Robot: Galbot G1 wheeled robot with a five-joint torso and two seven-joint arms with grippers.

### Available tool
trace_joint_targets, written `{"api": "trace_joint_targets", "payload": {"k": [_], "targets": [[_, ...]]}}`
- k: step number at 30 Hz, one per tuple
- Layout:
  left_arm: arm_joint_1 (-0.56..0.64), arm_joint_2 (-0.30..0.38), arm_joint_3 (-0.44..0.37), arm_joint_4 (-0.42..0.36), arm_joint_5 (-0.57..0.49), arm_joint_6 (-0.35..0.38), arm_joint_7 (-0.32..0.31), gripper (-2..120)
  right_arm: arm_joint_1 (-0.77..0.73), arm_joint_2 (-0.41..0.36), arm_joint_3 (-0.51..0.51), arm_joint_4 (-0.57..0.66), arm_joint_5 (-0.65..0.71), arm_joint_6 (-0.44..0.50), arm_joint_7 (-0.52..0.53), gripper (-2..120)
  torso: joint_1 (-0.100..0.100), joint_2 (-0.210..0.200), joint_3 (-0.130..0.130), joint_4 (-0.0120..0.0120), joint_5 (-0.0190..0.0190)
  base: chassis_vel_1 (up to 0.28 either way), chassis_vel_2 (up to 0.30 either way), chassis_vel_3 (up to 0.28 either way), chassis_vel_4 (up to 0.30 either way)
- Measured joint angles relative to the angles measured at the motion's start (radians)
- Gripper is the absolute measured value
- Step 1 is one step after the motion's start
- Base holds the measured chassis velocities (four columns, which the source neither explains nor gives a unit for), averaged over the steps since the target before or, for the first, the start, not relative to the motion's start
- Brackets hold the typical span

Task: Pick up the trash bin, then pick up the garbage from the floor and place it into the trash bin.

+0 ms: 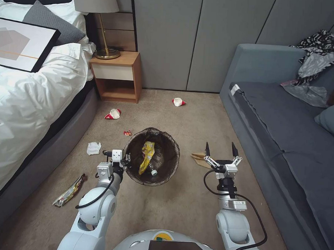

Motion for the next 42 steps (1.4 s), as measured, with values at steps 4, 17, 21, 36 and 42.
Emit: {"api": "trace_joint_targets", "payload": {"k": [4, 17, 21, 36, 42], "targets": [[0.000, 0.000, 0.000, -0.001, 0.000, 0.000, 0.000, 0, 0.000, 0.000, 0.001, 0.001, 0.001, 0.001, -0.005, 100, 0.000, 0.000, 0.000, 0.0000, -0.0001, -0.193, 0.204, 0.201, -0.204], [0.001, 0.001, -0.001, -0.005, -0.001, -0.001, 0.000, 0, 0.012, 0.000, 0.009, -0.011, -0.035, 0.054, -0.027, 100, 0.000, 0.000, 0.000, 0.0004, 0.0001, -0.196, 0.195, 0.196, -0.194], [0.000, 0.002, -0.001, -0.006, -0.001, -0.001, 0.000, 0, 0.026, -0.002, 0.026, -0.022, -0.095, 0.083, -0.031, 100, 0.000, 0.000, 0.000, 0.0002, -0.0001, -0.145, 0.144, 0.123, -0.115], [0.000, 0.011, 0.002, -0.011, -0.002, 0.000, 0.001, 0, 0.046, -0.058, 0.083, 0.008, -0.102, 0.026, -0.104, 100, 0.000, 0.000, 0.000, 0.0000, 0.0000, -0.004, 0.004, 0.000, -0.004], [0.000, 0.017, 0.004, -0.011, -0.003, 0.000, 0.002, 0, 0.078, -0.134, 0.140, 0.002, -0.055, -0.058, -0.232, 100, 0.000, 0.000, 0.000, 0.0004, 0.0002, 0.000, 0.000, 0.000, 0.000]]}}
